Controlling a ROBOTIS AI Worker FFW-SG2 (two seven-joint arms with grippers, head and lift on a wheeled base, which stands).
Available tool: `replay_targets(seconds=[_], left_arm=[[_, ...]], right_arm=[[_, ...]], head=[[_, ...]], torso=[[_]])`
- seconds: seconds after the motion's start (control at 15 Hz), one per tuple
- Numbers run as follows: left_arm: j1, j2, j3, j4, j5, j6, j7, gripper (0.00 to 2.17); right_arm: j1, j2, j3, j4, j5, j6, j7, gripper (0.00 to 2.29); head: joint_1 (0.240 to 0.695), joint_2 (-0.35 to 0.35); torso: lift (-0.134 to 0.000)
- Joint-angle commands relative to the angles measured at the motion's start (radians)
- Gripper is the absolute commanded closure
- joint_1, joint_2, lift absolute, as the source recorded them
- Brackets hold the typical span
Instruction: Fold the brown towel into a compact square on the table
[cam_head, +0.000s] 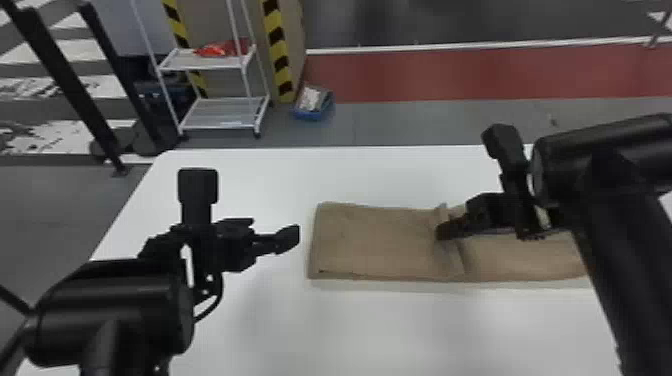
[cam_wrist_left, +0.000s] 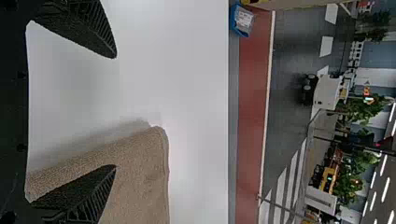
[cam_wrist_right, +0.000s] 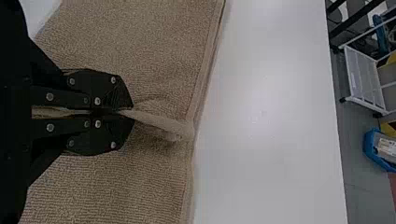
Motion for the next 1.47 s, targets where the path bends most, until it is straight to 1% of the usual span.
replay_targets(seconds=[0.0, 0.2, 0.4, 0.67, 0.8, 0.93, 1.07, 1.13, 1.4], left_arm=[[-0.001, -0.003, 0.001, 0.006, 0.0, -0.008, 0.0, 0.04], [-0.001, -0.003, 0.004, 0.006, 0.0, -0.008, 0.0, 0.04], [-0.003, -0.003, 0.006, 0.01, 0.0, -0.008, 0.0, 0.04], [-0.006, -0.003, 0.004, 0.019, 0.0, -0.008, 0.0, 0.04], [-0.006, -0.003, 0.004, 0.022, 0.0, -0.008, 0.0, 0.04], [-0.006, -0.003, 0.004, 0.025, 0.0, -0.014, 0.0, 0.04], [-0.006, -0.003, 0.003, 0.031, 0.0, -0.017, 0.0, 0.04], [-0.006, -0.003, 0.003, 0.033, 0.0, -0.017, 0.0, 0.04], [-0.007, -0.003, 0.004, 0.036, 0.0, -0.017, 0.0, 0.04]], right_arm=[[-0.002, 0.001, -0.029, -0.031, -0.02, 0.005, 0.0, 1.63], [-0.005, 0.001, -0.04, -0.065, -0.055, 0.017, 0.002, 1.62], [-0.002, 0.001, -0.058, -0.085, -0.067, 0.033, 0.005, 1.62], [0.0, 0.001, -0.044, -0.085, -0.036, 0.03, 0.005, 1.61], [0.003, 0.001, -0.038, -0.077, -0.02, 0.027, 0.005, 1.3], [0.009, 0.001, -0.035, -0.068, -0.001, 0.03, 0.005, 1.27], [0.015, 0.001, -0.034, -0.068, 0.005, 0.042, 0.006, 0.84], [0.018, 0.001, -0.032, -0.07, 0.005, 0.06, 0.011, 0.8], [0.052, 0.001, -0.037, -0.097, 0.005, 0.11, 0.028, 0.8]], head=[[0.695, 0.124], [0.695, 0.123], [0.695, 0.13], [0.695, 0.129], [0.695, 0.126], [0.695, 0.124], [0.695, 0.121], [0.695, 0.12], [0.695, 0.121]], torso=[[-0.124], [-0.124], [-0.124], [-0.124], [-0.124], [-0.124], [-0.124], [-0.124], [-0.124]])
